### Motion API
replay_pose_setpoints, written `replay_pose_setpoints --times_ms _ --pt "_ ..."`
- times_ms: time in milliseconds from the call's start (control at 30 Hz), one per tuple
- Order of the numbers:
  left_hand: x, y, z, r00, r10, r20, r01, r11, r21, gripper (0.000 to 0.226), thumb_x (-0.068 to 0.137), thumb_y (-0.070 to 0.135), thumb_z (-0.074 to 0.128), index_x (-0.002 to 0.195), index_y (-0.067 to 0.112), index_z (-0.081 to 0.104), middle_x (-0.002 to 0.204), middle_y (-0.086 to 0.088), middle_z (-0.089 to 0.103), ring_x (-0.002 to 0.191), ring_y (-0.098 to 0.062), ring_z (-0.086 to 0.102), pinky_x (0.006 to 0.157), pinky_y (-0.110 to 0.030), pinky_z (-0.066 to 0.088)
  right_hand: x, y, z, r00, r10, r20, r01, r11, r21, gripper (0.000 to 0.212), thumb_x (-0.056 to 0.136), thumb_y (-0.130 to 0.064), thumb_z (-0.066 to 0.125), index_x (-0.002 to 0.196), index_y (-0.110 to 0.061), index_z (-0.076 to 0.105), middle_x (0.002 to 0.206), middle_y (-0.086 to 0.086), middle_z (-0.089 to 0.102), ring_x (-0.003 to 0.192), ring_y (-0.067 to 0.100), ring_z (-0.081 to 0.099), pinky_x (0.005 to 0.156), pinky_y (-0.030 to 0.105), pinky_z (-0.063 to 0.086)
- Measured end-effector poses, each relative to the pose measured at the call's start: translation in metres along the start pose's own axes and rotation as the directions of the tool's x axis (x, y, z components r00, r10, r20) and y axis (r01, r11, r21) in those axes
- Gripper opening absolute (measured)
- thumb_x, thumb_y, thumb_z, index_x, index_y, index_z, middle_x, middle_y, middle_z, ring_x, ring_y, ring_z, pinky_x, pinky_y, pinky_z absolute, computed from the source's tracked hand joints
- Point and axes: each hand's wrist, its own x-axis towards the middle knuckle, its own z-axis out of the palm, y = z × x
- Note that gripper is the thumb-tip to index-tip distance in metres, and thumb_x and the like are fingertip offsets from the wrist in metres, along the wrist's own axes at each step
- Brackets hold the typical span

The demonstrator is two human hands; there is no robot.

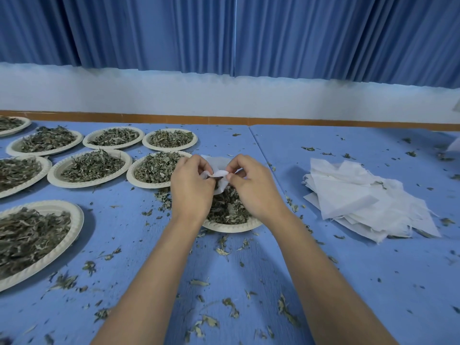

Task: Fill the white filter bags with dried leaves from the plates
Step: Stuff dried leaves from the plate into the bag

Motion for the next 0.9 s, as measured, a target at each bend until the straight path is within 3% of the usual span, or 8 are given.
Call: replay_pose_setpoints --times_ms 133,267,433,533,600,667,800,900 --pt "0.0 0.0 0.0 1.0 -0.011 0.012 0.011 0.999 -0.054 0.019 0.077 0.004 0.067 0.075 0.017 0.053 0.086 -0.001 0.053 0.066 -0.002 0.045 0.06 -0.005 0.034 0.001 0.002 0.0 0.997 -0.012 -0.073 0.009 0.999 -0.037 0.013 0.09 -0.011 0.052 0.08 -0.02 0.053 0.093 0.0 0.058 0.081 0.02 0.06 0.068 0.029 0.046" --pt "0.004 -0.001 -0.003 0.977 -0.109 0.184 0.154 0.954 -0.255 0.014 0.081 0.016 0.067 0.082 0.026 0.056 0.092 -0.002 0.06 0.07 -0.009 0.052 0.057 -0.02 0.036 0.003 0.004 -0.001 0.989 0.041 -0.139 -0.038 0.999 0.027 0.009 0.093 -0.012 0.049 0.089 -0.015 0.056 0.098 0.005 0.061 0.084 0.027 0.063 0.079 0.046 0.053" --pt "0.002 0.001 -0.004 0.991 -0.068 0.112 0.083 0.988 -0.131 0.021 0.08 0.002 0.061 0.081 0.021 0.053 0.09 -0.007 0.058 0.065 -0.008 0.047 0.055 -0.016 0.033 0.003 0.005 -0.001 0.988 0.058 -0.146 -0.065 0.997 -0.045 0.009 0.095 -0.01 0.047 0.093 -0.014 0.055 0.1 0.007 0.06 0.089 0.027 0.063 0.078 0.04 0.051" --pt "0.001 0.002 -0.003 0.998 -0.051 0.048 0.057 0.989 -0.136 0.019 0.08 0.001 0.061 0.081 0.019 0.054 0.093 -0.004 0.058 0.071 -0.008 0.05 0.058 -0.012 0.038 0.003 0.006 -0.002 0.987 0.053 -0.152 -0.063 0.996 -0.063 0.009 0.095 -0.012 0.048 0.095 -0.012 0.057 0.097 0.006 0.061 0.087 0.025 0.063 0.076 0.039 0.05" --pt "0.002 0.002 -0.003 0.996 -0.084 0.04 0.091 0.978 -0.19 0.016 0.081 0.006 0.064 0.083 0.019 0.055 0.088 0.0 0.058 0.075 -0.012 0.054 0.062 -0.013 0.041 0.003 0.008 -0.005 0.988 0.076 -0.131 -0.081 0.996 -0.032 0.006 0.092 -0.018 0.054 0.096 -0.015 0.058 0.091 0.0 0.062 0.085 0.02 0.064 0.069 0.031 0.049" --pt "0.004 0.002 -0.004 0.983 -0.175 0.046 0.181 0.938 -0.294 0.016 0.081 0.012 0.068 0.083 0.02 0.055 0.082 0.004 0.058 0.078 -0.017 0.057 0.067 -0.025 0.049 0.004 0.009 -0.01 0.987 0.146 -0.068 -0.15 0.987 -0.054 0.017 0.086 -0.032 0.061 0.1 -0.021 0.057 0.087 -0.009 0.059 0.087 0.012 0.059 0.063 0.022 0.042" --pt "0.006 0.001 -0.007 0.955 -0.287 0.067 0.287 0.85 -0.443 0.018 0.081 0.014 0.071 0.081 0.022 0.055 0.087 -0.007 0.061 0.086 -0.028 0.063 0.083 -0.046 0.053 0.005 0.011 -0.018 0.952 0.266 0.154 -0.171 0.874 -0.454 0.052 0.07 -0.064 0.064 0.104 -0.025 0.058 0.098 -0.005 0.052 0.108 0.018 0.04 0.075 0.032 0.035" --pt "0.006 0.002 -0.007 0.952 -0.298 0.065 0.292 0.828 -0.478 0.017 0.081 0.015 0.071 0.079 0.022 0.055 0.09 -0.011 0.061 0.084 -0.029 0.064 0.082 -0.05 0.053 -0.001 0.005 -0.01 0.879 0.396 0.266 -0.213 0.825 -0.524 0.074 0.064 -0.075 0.059 0.119 -0.027 0.047 0.108 -0.002 0.039 0.116 0.021 0.038 0.078 0.035 0.036"
